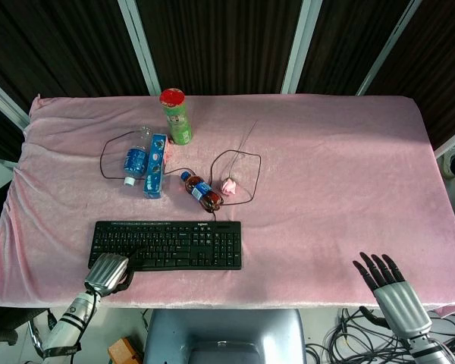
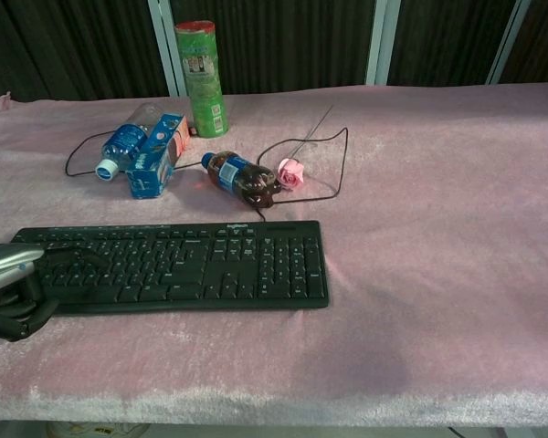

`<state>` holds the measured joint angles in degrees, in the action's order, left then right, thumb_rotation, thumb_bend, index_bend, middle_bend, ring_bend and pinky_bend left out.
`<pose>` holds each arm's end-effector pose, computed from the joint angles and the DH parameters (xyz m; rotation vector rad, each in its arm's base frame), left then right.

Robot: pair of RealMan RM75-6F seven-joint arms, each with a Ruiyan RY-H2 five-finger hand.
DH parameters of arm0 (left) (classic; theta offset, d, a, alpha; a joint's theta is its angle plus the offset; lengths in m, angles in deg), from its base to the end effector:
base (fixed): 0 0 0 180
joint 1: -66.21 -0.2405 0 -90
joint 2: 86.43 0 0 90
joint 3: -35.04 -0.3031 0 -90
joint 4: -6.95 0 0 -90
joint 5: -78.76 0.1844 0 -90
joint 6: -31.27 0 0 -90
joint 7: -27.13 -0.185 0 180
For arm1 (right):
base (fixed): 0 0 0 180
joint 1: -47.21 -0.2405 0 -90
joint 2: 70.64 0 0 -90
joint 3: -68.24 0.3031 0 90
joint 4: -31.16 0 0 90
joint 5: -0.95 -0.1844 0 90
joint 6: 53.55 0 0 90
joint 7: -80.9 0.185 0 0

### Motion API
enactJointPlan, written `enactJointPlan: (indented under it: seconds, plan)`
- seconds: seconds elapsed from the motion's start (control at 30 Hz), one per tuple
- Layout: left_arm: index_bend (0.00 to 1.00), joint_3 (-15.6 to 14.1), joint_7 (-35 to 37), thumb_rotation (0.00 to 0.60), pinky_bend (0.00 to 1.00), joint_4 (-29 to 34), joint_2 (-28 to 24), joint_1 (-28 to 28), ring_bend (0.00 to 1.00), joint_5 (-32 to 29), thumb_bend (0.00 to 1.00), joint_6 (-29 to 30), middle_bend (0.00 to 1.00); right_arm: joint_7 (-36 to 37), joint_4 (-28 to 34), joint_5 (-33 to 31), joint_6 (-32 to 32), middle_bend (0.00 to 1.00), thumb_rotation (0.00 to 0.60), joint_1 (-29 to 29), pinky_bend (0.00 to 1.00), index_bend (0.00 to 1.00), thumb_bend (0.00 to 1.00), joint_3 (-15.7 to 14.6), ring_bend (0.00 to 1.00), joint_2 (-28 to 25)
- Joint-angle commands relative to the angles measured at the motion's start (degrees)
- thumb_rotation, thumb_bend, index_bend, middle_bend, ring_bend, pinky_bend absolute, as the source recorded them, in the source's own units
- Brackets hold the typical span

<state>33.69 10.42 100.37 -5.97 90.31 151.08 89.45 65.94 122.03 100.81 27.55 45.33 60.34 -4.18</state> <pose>-0.2857 0.2845 0.0121 -1.8661 -1.1557 -0.6983 -0.3351 -0.1602 0.1321 1.7932 -0.8024 0.6687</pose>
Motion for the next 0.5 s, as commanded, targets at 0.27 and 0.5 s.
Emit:
enactJointPlan:
  seconds: [0.27, 0.5]
  plan:
    - [0.18, -0.12, -0.11, 0.600, 1.00, 0.09, -0.12, 0.01, 1.00, -0.10, 0.62, 0.23, 1.00, 0.06, -0.05, -0.14, -0.04, 0.00, 0.600, 0.01, 0.10, 0.00, 0.36, 0.04, 0.00, -0.04]
    - [0.18, -0.16, 0.20, 0.600, 1.00, -0.29, 0.05, 0.45, 1.00, -0.36, 0.62, -0.64, 1.00, 0.26, -0.05, -0.28, 0.25, 0.00, 0.600, 0.15, 0.10, 0.00, 0.36, 0.13, 0.00, -0.14]
